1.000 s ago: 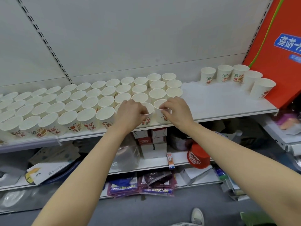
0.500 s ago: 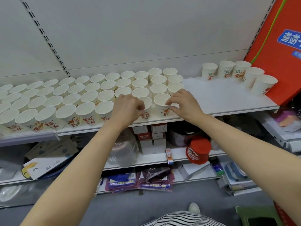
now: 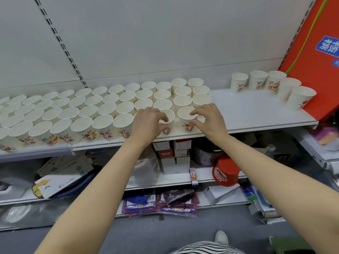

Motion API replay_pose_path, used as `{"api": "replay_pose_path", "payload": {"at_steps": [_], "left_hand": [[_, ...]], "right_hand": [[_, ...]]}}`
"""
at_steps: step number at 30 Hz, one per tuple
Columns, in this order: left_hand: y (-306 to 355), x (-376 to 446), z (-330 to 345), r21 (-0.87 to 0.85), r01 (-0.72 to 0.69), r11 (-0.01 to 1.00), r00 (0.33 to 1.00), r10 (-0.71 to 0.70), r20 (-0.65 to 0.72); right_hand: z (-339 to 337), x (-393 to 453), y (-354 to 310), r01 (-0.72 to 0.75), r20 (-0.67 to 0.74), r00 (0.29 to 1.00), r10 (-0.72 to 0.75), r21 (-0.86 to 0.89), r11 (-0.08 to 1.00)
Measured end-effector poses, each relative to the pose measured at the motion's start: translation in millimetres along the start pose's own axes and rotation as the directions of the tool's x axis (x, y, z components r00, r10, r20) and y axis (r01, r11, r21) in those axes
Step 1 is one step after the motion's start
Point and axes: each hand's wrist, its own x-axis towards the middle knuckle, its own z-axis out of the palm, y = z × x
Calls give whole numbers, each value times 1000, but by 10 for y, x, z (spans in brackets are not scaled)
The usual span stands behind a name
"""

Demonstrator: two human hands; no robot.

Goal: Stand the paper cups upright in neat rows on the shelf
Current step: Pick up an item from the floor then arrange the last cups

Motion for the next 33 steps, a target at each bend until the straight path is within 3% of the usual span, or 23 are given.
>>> {"api": "replay_pose_path", "payload": {"at_steps": [7, 12, 16, 25, 33], "left_hand": [[17, 14, 14, -20, 49, 999, 998, -48, 30], [173, 83, 6, -148, 29, 989, 997, -38, -60], [468, 259, 100, -240, 20, 971, 994, -44, -97], [1488, 1278, 723, -328, 17, 945, 999, -3, 42], [2055, 2447, 1405, -335, 152, 930, 987, -129, 91]], "right_hand": [[-34, -15, -27, -38, 29, 999, 37, 16, 999], [-278, -123, 114, -72, -71, 995, 73, 12, 997], [-571, -284, 479, -204, -160, 967, 196, -36, 978], [-1228, -151, 1531, -393, -185, 912, 366, -145, 908], [-1597, 254, 2269, -347, -199, 930, 310, -193, 918]]}}
